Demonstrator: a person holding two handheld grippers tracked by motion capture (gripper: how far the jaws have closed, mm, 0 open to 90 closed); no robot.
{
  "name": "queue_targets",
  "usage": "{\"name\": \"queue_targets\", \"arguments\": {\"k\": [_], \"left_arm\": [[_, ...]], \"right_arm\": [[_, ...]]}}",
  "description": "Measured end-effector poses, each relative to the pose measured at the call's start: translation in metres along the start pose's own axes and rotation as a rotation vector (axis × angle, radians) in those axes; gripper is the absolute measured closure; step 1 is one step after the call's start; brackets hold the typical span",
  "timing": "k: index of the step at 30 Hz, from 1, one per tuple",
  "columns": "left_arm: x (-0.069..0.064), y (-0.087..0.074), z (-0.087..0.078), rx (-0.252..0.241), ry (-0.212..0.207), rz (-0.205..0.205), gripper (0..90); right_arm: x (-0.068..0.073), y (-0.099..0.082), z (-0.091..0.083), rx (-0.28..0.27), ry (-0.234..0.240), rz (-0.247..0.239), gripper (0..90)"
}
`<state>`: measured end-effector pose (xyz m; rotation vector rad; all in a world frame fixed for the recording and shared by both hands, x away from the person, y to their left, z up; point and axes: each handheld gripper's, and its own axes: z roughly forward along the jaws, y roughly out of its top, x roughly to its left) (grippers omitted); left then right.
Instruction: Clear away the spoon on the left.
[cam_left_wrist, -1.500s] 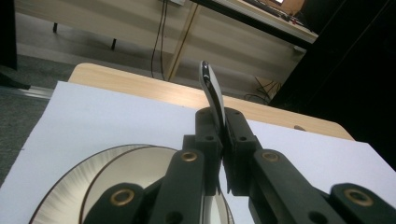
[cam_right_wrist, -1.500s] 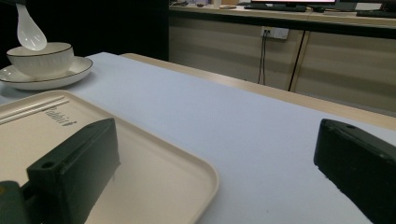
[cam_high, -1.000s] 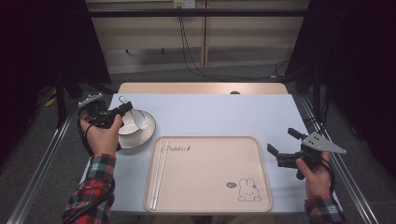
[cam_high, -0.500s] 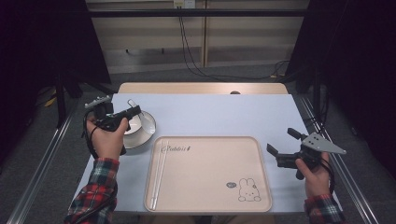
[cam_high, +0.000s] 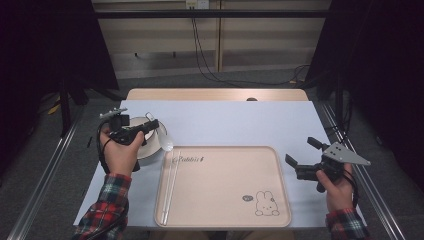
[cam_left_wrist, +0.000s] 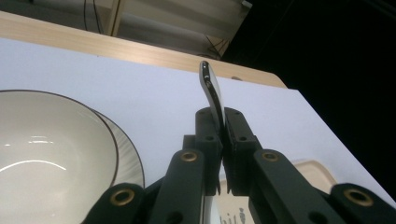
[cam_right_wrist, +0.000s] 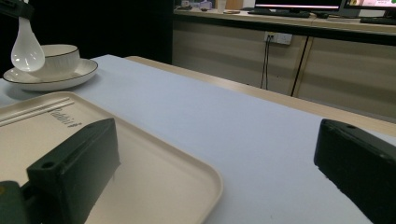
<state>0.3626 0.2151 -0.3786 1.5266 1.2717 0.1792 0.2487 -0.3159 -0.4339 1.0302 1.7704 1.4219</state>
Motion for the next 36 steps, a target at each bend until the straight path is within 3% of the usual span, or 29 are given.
{"name": "queue_targets", "arguments": {"k": [9, 13, 14, 16, 17, 25, 26, 29, 36], "left_arm": [[-0.009, -0.007, 0.008, 0.056, -0.026, 0.023, 86.2], [-0.012, -0.012, 0.012, 0.089, -0.04, 0.021, 86.3], [-0.014, -0.013, 0.014, 0.081, -0.042, 0.002, 86.3], [-0.013, -0.015, 0.014, 0.111, -0.046, 0.035, 86.3], [-0.015, -0.016, 0.016, 0.115, -0.051, 0.02, 86.3], [-0.017, -0.026, 0.022, 0.178, -0.071, 0.016, 86.2], [-0.016, -0.028, 0.022, 0.199, -0.074, 0.036, 86.3], [-0.017, -0.031, 0.025, 0.219, -0.082, 0.038, 86.2], [-0.019, -0.041, 0.033, 0.262, -0.099, 0.024, 86.2]], "right_arm": [[0.0, 0.0, 0.0, 0.001, 0.006, -0.003, 0.0], [-0.001, 0.0, 0.001, 0.002, 0.003, -0.006, 0.0], [0.0, 0.0, 0.001, 0.002, 0.005, -0.006, 0.0], [0.0, 0.0, 0.001, 0.003, 0.006, -0.005, 0.0], [0.0, 0.0, 0.001, 0.002, 0.003, -0.007, 0.0], [0.0, -0.001, 0.001, 0.009, 0.009, -0.006, 0.0], [0.0, 0.0, 0.001, 0.009, 0.008, -0.005, 0.0], [0.0, -0.001, 0.0, 0.015, 0.004, -0.004, 0.0], [0.0, -0.001, 0.001, 0.012, 0.004, -0.005, 0.0]]}}
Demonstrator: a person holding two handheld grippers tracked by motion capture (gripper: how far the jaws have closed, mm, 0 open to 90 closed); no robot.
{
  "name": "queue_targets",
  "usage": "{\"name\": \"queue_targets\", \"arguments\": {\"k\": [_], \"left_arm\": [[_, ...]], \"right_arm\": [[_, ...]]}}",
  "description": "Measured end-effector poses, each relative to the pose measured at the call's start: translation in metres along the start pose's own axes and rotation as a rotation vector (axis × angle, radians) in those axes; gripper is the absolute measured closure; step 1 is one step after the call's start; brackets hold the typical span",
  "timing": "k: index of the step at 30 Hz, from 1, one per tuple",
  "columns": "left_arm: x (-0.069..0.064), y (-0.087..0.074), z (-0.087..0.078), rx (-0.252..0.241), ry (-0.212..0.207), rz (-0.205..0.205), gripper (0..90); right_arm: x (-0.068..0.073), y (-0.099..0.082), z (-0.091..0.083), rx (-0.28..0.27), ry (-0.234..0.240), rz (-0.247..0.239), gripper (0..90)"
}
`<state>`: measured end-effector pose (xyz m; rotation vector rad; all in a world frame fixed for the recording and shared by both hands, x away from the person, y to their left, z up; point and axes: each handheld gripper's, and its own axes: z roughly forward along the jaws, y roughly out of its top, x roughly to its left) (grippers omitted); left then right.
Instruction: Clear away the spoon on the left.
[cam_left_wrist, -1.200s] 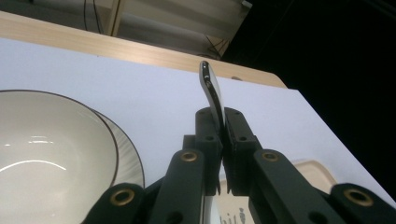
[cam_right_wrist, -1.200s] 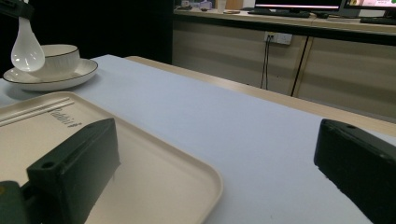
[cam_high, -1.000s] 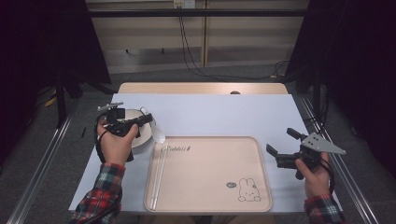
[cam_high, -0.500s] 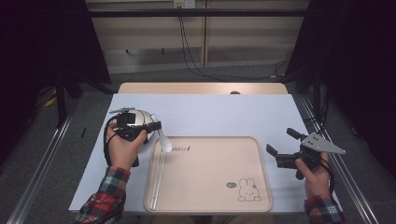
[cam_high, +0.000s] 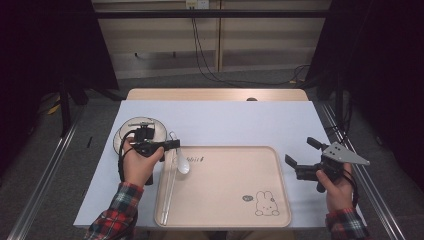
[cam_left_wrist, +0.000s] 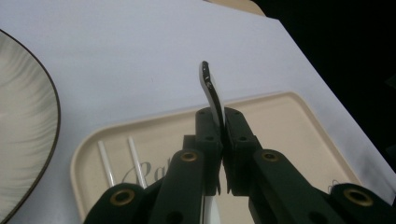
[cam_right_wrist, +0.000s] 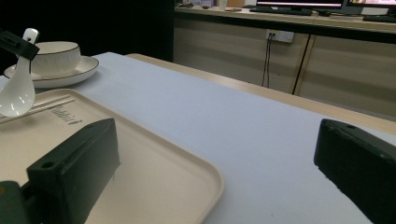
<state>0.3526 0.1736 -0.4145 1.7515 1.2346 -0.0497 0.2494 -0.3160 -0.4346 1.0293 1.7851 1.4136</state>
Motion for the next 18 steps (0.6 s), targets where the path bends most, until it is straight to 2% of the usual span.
{"name": "queue_targets", "arguments": {"k": [13, 15, 18], "left_arm": [[-0.002, -0.013, 0.014, 0.049, -0.005, 0.017, 86.2], [-0.002, -0.015, 0.016, 0.043, -0.013, 0.001, 86.2], [-0.002, -0.016, 0.017, 0.038, -0.02, 0.01, 86.1]], "right_arm": [[0.0, 0.0, 0.0, -0.002, 0.003, -0.004, 0.0], [0.0, 0.0, 0.0, -0.004, 0.001, -0.001, 0.0], [-0.001, 0.0, -0.001, -0.001, 0.002, 0.0, 0.0]]}}
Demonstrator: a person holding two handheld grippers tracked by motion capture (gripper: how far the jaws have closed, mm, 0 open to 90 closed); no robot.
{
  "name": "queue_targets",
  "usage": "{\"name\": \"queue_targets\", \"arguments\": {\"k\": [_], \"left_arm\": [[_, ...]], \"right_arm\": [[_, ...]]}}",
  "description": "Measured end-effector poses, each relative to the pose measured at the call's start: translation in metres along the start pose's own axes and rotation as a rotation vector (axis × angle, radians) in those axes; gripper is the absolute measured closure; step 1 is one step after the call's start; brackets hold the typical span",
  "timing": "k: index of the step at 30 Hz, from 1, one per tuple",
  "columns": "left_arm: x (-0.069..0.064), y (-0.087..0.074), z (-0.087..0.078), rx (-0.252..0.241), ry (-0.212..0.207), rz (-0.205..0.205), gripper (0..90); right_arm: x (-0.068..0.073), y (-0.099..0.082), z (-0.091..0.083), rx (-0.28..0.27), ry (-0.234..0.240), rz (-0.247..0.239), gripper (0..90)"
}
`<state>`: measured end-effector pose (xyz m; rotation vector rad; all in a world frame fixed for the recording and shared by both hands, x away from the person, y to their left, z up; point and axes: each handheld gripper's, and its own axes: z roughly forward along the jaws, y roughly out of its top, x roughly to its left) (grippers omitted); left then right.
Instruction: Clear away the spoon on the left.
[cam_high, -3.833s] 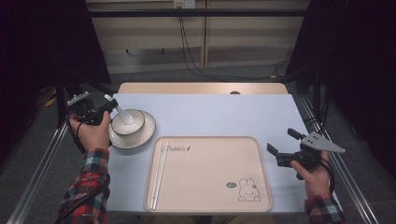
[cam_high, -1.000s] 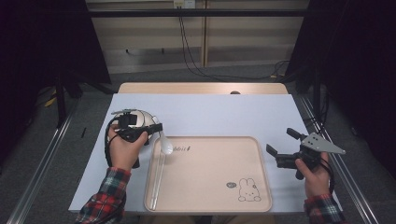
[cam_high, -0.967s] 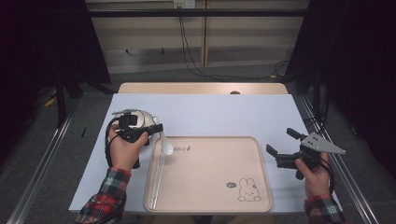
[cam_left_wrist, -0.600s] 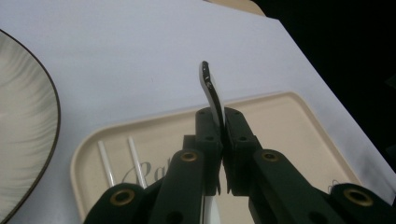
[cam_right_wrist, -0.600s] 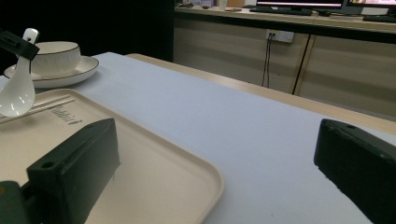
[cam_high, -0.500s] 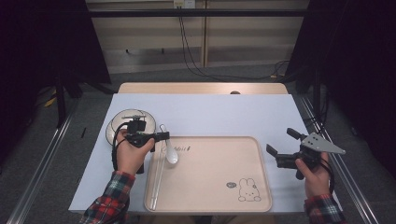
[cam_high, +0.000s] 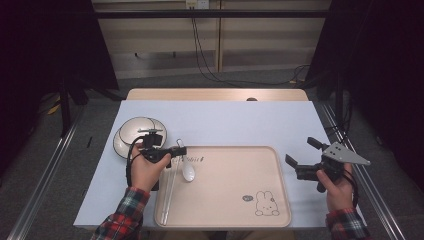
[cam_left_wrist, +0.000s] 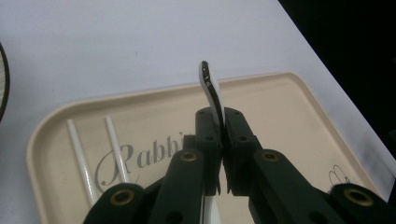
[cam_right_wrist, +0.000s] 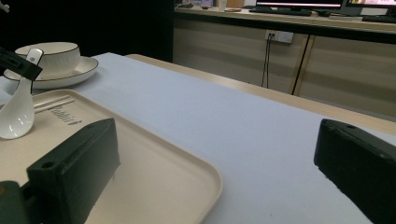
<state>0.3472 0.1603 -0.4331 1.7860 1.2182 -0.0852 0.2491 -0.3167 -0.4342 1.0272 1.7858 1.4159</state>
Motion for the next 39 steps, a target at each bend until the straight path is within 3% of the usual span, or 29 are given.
{"name": "queue_targets", "arguments": {"k": [9, 22, 39], "left_arm": [[-0.003, -0.004, 0.01, -0.006, -0.018, 0.011, 85.9], [-0.002, -0.012, 0.025, 0.008, -0.026, -0.012, 83.5], [0.012, -0.018, 0.035, 0.024, 0.029, -0.038, 78.4]], "right_arm": [[0.0, 0.0, 0.0, -0.005, 0.0, -0.003, 0.0], [0.0, 0.0, 0.0, -0.005, 0.001, -0.002, 0.0], [0.001, 0.0, 0.001, 0.002, 0.008, -0.004, 0.0]]}}
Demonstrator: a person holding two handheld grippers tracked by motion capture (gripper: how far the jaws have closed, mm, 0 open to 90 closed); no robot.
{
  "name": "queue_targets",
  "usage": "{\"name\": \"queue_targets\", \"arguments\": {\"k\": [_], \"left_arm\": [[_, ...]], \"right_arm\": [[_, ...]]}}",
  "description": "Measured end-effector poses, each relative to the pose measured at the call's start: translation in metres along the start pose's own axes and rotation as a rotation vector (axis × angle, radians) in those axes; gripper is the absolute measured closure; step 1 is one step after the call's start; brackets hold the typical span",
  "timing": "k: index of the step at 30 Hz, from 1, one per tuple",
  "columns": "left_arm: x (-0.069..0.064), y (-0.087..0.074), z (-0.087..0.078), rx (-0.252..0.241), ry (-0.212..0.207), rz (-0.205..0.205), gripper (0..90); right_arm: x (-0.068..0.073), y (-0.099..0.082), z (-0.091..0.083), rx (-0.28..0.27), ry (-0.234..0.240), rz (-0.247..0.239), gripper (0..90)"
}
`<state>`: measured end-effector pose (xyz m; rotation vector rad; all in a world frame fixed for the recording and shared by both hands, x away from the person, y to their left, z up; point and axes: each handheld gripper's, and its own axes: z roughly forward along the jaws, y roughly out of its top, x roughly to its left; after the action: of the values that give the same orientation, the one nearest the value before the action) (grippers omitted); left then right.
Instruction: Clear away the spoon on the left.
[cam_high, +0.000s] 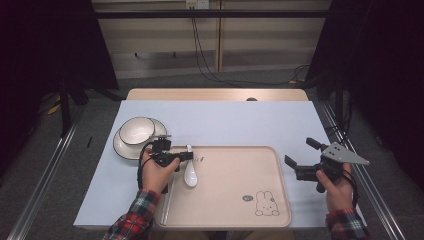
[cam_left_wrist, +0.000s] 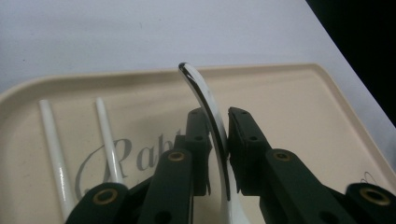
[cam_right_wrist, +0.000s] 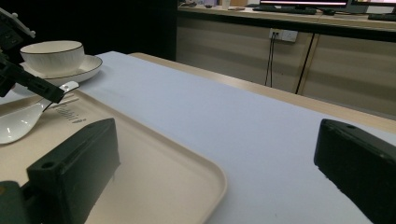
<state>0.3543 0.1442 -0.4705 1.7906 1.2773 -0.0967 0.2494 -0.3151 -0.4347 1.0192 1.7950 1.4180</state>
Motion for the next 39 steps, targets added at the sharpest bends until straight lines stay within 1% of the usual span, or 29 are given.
{"name": "queue_targets", "arguments": {"k": [1, 5, 6, 7, 9, 10, 11, 12, 13, 15, 16, 17, 18, 22, 24, 26, 27, 30, 32, 33, 34, 35, 36, 37, 39], "left_arm": [[-0.0001, -0.0006, 0.0009, -0.004, 0.004, -0.009, 78.4], [0.0013, -0.0008, 0.0019, -0.005, 0.019, -0.002, 77.7], [0.0016, -0.0007, 0.0019, 0.004, 0.021, 0.001, 77.4], [0.0013, -0.0009, 0.0023, 0.003, 0.025, -0.008, 76.9], [0.002, -0.0013, 0.0035, -0.001, 0.027, -0.004, 76.8], [0.0017, -0.0017, 0.0041, -0.006, 0.035, -0.014, 76.3], [0.002, -0.0018, 0.0042, -0.008, 0.038, -0.014, 76.1], [0.0025, -0.0019, 0.0038, 0.005, 0.038, -0.003, 76.0], [0.0019, -0.0024, 0.0043, 0.005, 0.034, -0.014, 75.8], [0.0018, -0.0025, 0.0046, 0.009, 0.043, -0.007, 75.0], [0.0022, -0.0023, 0.0042, 0.018, 0.045, 0.005, 74.7], [0.0024, -0.0023, 0.0043, 0.016, 0.051, 0.008, 74.2], [0.002, -0.0024, 0.0045, 0.016, 0.048, 0.0, 74.1], [0.0026, -0.0025, 0.0045, 0.015, 0.06, -0.001, 73.3], [0.0028, -0.0027, 0.0045, 0.017, 0.067, 0.005, 72.2], [0.003, -0.0027, 0.0041, 0.024, 0.067, 0.016, 70.9], [0.0027, -0.0029, 0.0044, 0.018, 0.07, 0.011, 70.8], [0.0032, -0.0028, 0.004, 0.021, 0.067, 0.017, 70.2], [0.0019, -0.0027, 0.0045, 0.01, 0.064, 0.008, 69.6], [0.0019, -0.0024, 0.0039, 0.016, 0.065, 0.023, 69.4], [0.0005, -0.0024, 0.0046, 0.013, 0.07, 0.021, 69.2], [0.0003, -0.002, 0.0043, 0.014, 0.073, 0.031, 69.2], [-0.0003, -0.0015, 0.0039, 0.014, 0.07, 0.027, 68.9], [-0.0003, -0.0013, 0.0037, 0.014, 0.066, 0.032, 68.9], [-0.001, -0.0007, 0.0032, 0.011, 0.071, 0.031, 68.6]], "right_arm": [[0.0002, 0.0, 0.0001, 0.001, 0.003, 0.0, 0.0], [0.0004, -0.0002, 0.0002, 0.006, 0.009, 0.003, 0.0], [0.0006, -0.0002, 0.0003, 0.006, 0.01, 0.003, 0.0], [0.0009, -0.0001, 0.0005, 0.006, 0.01, 0.002, 0.0], [0.0009, -0.0002, 0.0008, 0.005, 0.014, -0.004, 0.0], [0.0013, -0.0002, 0.0013, 0.004, 0.017, -0.003, 0.0], [0.0014, -0.0002, 0.0013, 0.004, 0.017, -0.004, 0.0], [0.0014, -0.0002, 0.0013, 0.004, 0.015, -0.004, 0.0], [0.0015, -0.0002, 0.0013, 0.004, 0.018, -0.002, 0.0], [0.0014, -0.0002, 0.0014, 0.003, 0.018, -0.003, 0.0], [0.0014, -0.0002, 0.0013, 0.003, 0.016, -0.004, 0.0], [0.0016, -0.0002, 0.0013, 0.004, 0.018, -0.003, 0.0], [0.0015, -0.0002, 0.0013, 0.003, 0.018, -0.005, 0.0], [0.0014, -0.0001, 0.0012, 0.002, 0.02, -0.003, 0.0], [0.0018, -0.0002, 0.0012, 0.005, 0.021, -0.004, 0.0], [0.0021, -0.0002, 0.0015, 0.005, 0.023, -0.005, 0.0], [0.0022, -0.0002, 0.0017, 0.005, 0.025, -0.003, 0.0], [0.0025, -0.0003, 0.0016, 0.01, 0.029, -0.008, 0.0], [0.0028, -0.0003, 0.0017, 0.009, 0.03, -0.007, 0.0], [0.003, -0.0002, 0.0016, 0.011, 0.029, -0.003, 0.0], [0.0025, -0.0002, 0.0017, 0.007, 0.027, -0.007, 0.0], [0.0024, -0.0002, 0.0018, 0.005, 0.028, -0.005, 0.0], [0.0023, -0.0001, 0.0017, 0.003, 0.027, -0.004, 0.0], [0.0022, -0.0002, 0.0016, 0.004, 0.026, -0.005, 0.0], [0.0023, -0.0001, 0.0017, 0.002, 0.027, -0.004, 0.0]]}}
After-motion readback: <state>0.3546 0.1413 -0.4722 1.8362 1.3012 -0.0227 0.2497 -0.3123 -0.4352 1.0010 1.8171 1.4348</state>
